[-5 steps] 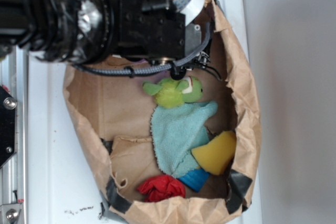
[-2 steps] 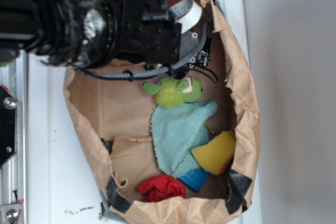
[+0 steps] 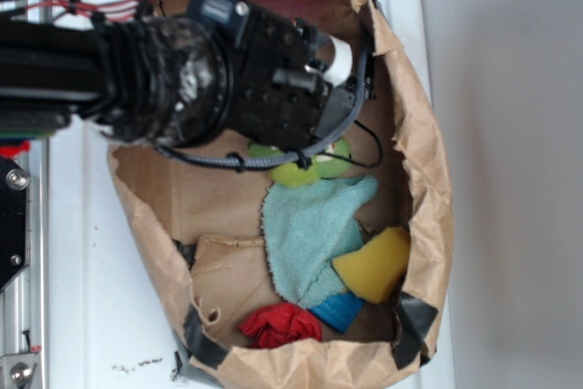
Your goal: Grab the rock.
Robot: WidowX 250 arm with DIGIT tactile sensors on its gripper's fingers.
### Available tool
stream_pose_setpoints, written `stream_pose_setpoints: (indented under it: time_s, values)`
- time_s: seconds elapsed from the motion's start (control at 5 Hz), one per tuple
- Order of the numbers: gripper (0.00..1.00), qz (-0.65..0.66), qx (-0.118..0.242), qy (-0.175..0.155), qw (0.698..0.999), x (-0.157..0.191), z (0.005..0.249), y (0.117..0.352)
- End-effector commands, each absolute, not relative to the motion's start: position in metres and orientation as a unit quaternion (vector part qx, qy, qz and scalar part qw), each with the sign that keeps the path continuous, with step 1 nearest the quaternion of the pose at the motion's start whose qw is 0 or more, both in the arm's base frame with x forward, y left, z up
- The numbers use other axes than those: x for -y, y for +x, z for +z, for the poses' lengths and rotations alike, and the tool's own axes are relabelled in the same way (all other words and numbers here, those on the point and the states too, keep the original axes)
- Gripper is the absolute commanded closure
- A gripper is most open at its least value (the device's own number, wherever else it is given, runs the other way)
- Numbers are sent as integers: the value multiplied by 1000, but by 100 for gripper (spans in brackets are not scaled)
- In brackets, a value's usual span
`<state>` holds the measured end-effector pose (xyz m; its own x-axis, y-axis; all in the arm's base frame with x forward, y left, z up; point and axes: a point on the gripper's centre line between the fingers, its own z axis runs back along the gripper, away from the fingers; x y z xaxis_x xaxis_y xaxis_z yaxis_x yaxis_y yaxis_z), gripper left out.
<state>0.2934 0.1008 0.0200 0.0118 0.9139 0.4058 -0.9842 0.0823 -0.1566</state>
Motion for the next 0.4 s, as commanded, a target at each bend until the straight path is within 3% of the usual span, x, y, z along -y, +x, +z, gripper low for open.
stream_pose_setpoints:
  time_s: [0.0, 0.2]
  values:
    - [0, 677, 215, 88, 698, -103, 24, 280]
    - [100, 667, 224, 77, 706, -103, 25, 279]
